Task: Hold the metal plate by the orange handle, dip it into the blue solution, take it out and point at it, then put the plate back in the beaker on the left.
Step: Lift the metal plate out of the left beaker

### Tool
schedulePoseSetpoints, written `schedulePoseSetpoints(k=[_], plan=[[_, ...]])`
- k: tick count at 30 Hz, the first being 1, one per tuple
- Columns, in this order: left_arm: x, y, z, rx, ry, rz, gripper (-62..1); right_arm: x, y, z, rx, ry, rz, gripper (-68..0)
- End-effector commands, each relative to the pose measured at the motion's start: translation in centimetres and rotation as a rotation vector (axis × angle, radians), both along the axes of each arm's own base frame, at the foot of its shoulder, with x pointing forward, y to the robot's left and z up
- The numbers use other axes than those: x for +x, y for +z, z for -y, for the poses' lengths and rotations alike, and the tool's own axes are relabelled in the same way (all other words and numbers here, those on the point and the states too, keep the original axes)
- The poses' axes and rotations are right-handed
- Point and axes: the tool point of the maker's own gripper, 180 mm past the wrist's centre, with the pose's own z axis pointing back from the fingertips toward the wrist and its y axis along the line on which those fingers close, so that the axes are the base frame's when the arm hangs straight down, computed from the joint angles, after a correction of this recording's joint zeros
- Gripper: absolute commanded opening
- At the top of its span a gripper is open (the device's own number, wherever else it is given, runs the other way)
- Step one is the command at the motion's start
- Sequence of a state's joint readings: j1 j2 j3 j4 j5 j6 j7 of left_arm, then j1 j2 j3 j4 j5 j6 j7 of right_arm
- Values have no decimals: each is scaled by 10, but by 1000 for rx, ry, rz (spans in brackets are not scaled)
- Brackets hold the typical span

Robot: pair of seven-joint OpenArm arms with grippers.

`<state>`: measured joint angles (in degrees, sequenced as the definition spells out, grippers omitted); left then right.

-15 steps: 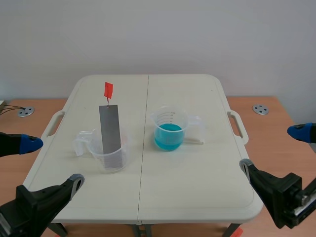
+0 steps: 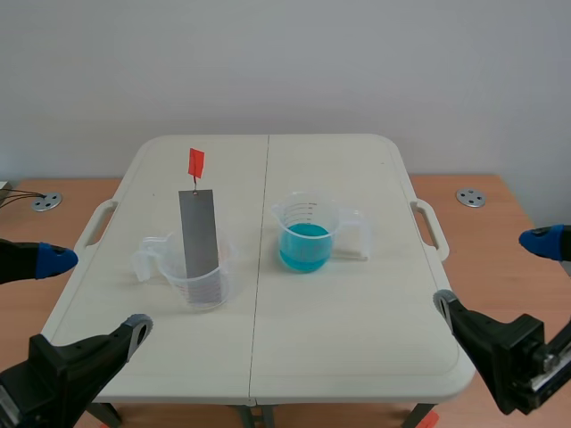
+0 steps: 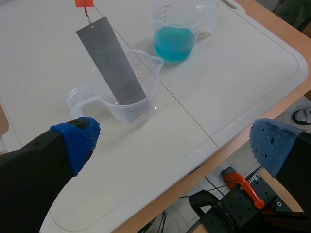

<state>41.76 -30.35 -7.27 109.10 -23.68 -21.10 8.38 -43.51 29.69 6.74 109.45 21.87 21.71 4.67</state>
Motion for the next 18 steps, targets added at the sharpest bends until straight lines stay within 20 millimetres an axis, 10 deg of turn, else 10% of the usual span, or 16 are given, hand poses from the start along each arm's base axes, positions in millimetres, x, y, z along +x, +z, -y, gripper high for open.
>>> schedulePoseSetpoints(k=[1,16,18], plan=[[0,4,3,-21,-4,12,14,7,13,-5,17,18,48,-12],[1,4,2,-17,3,12,14,27,24,-26,40,69,93,-12],[1,4,2,-17,2,12,-99,29,27,-37,59,104,104,-12]])
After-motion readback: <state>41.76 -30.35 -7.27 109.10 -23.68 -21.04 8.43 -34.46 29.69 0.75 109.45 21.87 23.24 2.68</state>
